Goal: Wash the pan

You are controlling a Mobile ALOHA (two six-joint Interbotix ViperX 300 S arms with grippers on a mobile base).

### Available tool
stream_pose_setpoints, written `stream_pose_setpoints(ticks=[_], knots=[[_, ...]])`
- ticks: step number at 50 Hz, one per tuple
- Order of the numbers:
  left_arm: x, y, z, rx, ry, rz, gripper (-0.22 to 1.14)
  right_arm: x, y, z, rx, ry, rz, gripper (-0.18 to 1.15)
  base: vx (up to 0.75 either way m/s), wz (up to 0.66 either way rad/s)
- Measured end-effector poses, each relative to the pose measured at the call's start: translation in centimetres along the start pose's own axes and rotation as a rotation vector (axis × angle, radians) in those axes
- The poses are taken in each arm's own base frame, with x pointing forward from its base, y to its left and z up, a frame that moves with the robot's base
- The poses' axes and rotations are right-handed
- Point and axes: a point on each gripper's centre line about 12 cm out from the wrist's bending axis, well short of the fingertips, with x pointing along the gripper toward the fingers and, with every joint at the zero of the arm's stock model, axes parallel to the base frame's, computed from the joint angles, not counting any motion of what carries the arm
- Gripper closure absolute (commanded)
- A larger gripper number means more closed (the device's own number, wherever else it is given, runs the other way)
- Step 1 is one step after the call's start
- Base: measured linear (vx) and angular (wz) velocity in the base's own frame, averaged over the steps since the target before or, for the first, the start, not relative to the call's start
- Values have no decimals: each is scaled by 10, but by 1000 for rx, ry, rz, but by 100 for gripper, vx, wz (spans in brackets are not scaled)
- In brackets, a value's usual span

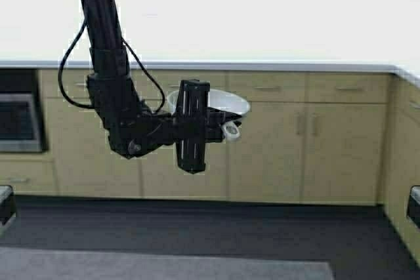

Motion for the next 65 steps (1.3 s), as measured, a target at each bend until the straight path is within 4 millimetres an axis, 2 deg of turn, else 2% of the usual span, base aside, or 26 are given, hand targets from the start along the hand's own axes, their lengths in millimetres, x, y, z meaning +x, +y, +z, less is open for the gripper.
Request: stream_pose_setpoints(ticks=[37, 43, 54, 65], knots=[[-2, -1, 3, -1, -9, 3, 89, 1, 0, -2, 3, 8, 0, 91, 10, 58], [0, -7, 1, 2, -2, -10, 89, 4, 0, -5, 3, 26, 0, 91, 13, 58], [2, -22, 12, 8, -31, -44, 89, 4, 0, -6, 3, 28, 1, 91, 14, 60], [3, -22, 9, 8, -23, -44, 89, 4, 0, -6, 2, 29, 0, 91, 15, 58]])
